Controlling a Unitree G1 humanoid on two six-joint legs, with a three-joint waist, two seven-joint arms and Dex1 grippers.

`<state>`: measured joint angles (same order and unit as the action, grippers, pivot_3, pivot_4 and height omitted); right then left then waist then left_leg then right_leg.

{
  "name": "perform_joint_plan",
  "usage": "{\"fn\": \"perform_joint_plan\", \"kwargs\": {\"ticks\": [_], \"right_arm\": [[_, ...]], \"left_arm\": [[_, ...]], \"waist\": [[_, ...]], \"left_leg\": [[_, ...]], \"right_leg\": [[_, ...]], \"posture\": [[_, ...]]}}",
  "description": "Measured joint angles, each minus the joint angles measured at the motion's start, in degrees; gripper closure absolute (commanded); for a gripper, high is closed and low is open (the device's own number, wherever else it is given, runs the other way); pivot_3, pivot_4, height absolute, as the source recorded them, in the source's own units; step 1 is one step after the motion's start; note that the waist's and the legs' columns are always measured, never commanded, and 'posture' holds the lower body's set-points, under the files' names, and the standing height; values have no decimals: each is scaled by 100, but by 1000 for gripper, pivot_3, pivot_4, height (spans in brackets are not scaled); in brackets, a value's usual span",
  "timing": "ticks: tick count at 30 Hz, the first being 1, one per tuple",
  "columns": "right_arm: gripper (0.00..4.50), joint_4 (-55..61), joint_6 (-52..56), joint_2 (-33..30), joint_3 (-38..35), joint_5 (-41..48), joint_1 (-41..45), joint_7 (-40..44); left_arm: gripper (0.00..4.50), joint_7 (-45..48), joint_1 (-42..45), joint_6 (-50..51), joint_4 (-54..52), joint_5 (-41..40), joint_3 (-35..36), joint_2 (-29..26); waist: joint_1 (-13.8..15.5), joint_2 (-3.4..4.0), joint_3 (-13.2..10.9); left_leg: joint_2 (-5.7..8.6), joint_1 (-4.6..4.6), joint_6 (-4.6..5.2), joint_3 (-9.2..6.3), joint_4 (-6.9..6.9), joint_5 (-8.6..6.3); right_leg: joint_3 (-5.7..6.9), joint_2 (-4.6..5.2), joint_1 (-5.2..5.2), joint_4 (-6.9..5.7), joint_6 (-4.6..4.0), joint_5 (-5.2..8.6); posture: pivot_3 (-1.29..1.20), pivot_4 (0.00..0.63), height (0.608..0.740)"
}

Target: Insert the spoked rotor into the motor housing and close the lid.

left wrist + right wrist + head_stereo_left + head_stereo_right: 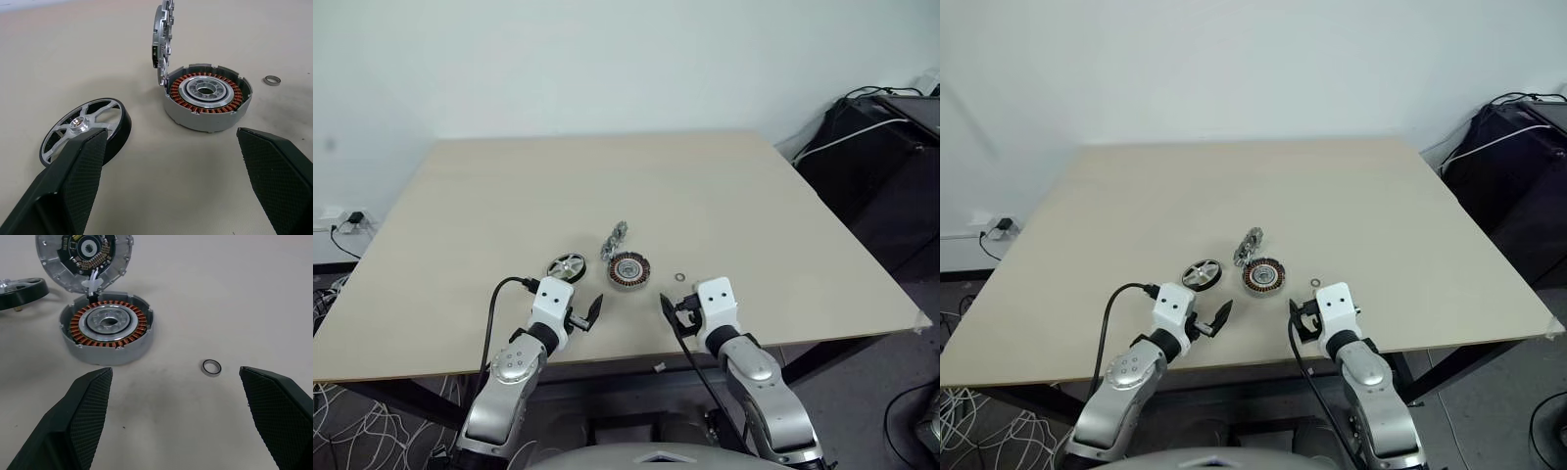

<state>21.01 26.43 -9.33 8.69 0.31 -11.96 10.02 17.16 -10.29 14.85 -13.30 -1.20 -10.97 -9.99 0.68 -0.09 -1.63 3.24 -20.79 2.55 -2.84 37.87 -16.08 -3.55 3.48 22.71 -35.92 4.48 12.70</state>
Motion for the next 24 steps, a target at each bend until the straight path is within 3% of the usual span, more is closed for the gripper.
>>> {"fn": "perform_joint_plan", "kwargs": {"ticks": [17,24], "right_arm": [[24,-30,-29,197,-34,-25,37,-190],[24,-959,-30,556,-521,-149,754,-858]], "left_arm": [[0,-73,2,16,0,2,-31,85],[0,-301,44,14,0,1,36,235]], "waist": [[-1,0,0],[-3,-1,-1]], "left_leg": [[0,0,0,0,0,0],[1,0,1,-1,-1,1]], "right_leg": [[0,0,0,0,0,0],[0,-1,0,-1,0,-2]], "posture": [[0,0,740],[0,0,740]]}}
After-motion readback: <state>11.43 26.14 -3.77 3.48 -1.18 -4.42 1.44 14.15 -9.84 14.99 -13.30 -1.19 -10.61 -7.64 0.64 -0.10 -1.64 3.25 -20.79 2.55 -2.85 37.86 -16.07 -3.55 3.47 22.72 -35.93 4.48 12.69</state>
